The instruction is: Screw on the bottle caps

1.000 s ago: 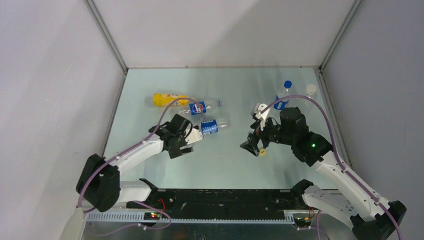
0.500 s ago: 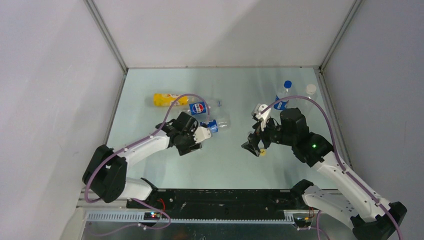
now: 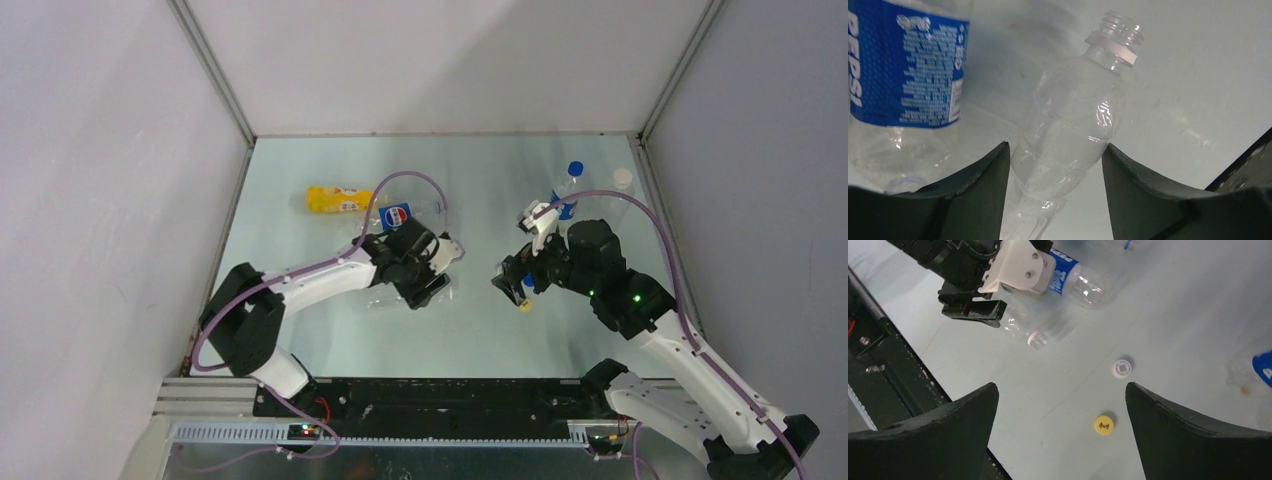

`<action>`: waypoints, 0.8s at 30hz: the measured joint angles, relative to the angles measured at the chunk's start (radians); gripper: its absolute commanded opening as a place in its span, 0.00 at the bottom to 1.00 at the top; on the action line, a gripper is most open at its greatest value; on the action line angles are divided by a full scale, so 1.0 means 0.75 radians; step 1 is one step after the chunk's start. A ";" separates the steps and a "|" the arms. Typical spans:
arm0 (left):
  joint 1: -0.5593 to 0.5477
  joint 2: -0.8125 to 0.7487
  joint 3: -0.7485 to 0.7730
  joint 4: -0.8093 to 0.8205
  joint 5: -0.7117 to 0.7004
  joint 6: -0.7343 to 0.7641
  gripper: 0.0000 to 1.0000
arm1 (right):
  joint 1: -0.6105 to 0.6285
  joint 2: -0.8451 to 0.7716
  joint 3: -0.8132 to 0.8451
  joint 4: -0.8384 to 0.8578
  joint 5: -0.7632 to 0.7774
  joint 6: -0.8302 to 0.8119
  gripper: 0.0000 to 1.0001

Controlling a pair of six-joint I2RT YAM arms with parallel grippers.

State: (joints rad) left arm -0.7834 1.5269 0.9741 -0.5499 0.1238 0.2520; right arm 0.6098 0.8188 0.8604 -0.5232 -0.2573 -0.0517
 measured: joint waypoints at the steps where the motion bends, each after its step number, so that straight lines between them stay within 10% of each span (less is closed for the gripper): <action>1: -0.012 0.027 0.028 0.007 -0.003 -0.048 0.61 | -0.005 -0.002 0.000 -0.008 0.025 0.018 0.99; 12: -0.098 0.064 0.070 0.033 -0.078 -0.220 0.96 | -0.035 -0.062 -0.023 -0.081 0.121 0.137 0.99; 24: -0.097 -0.087 -0.128 0.015 -0.082 0.055 0.96 | -0.035 -0.106 -0.048 -0.145 0.144 0.191 0.99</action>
State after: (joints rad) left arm -0.8562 1.4612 0.8783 -0.5388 0.0620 0.2935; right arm 0.5838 0.7395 0.8242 -0.6319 -0.1493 0.0917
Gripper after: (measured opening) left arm 0.976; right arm 0.993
